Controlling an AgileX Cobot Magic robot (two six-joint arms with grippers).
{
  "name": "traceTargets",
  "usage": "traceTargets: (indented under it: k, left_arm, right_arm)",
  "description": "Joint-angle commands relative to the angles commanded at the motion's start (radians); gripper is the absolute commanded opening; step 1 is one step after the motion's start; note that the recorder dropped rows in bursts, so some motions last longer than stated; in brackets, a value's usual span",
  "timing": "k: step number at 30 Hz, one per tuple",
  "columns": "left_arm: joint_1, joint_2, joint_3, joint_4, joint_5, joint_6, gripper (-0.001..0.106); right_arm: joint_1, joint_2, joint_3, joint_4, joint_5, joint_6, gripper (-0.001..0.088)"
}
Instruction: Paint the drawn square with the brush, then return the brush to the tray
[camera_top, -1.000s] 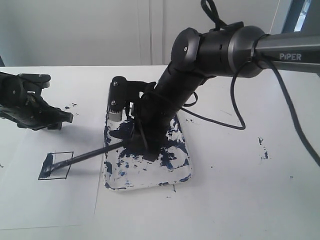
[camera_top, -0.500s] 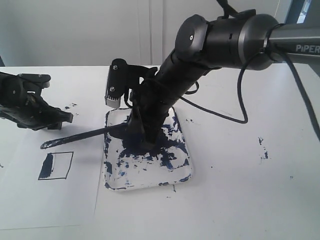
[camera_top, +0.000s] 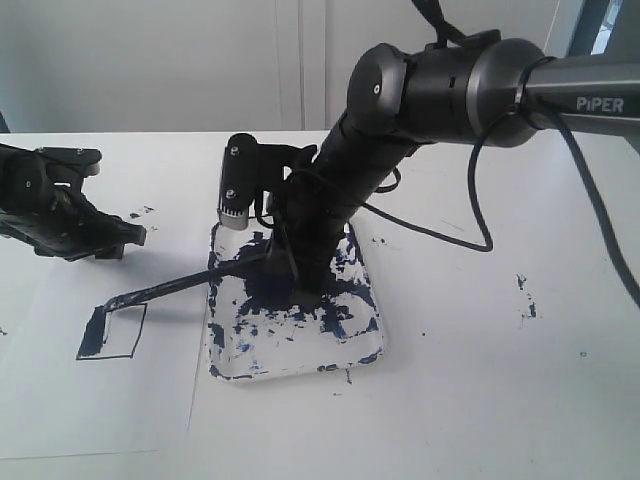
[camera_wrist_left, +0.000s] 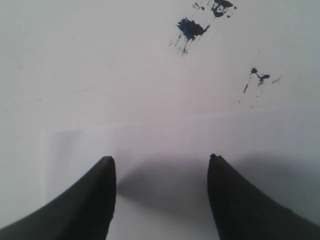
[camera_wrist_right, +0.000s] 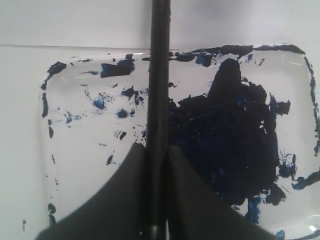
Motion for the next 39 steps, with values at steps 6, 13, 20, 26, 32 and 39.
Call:
traceTargets:
  k: [6, 13, 20, 26, 32, 39]
  left_arm:
    - [0.000, 0.000, 0.000, 0.000, 0.000, 0.000, 0.059]
    - [0.000, 0.000, 0.000, 0.000, 0.000, 0.000, 0.059]
    - [0.000, 0.000, 0.000, 0.000, 0.000, 0.000, 0.059]
    - [0.000, 0.000, 0.000, 0.000, 0.000, 0.000, 0.059]
    - [0.000, 0.000, 0.000, 0.000, 0.000, 0.000, 0.059]
    - [0.000, 0.000, 0.000, 0.000, 0.000, 0.000, 0.059]
  right_arm:
    - [0.000, 0.000, 0.000, 0.000, -0.002, 0.000, 0.0000]
    - [0.000, 0.011, 0.000, 0.000, 0.020, 0.000, 0.0000]
    - [0.000, 0.035, 0.000, 0.002, 0.020, 0.000, 0.0000]
    - [0.000, 0.035, 0.000, 0.002, 0.026, 0.000, 0.0000]
    - [0.000, 0.035, 0.000, 0.002, 0.086, -0.002, 0.0000]
    - [0.000, 0.035, 0.000, 0.000, 0.126, -0.002, 0.0000]
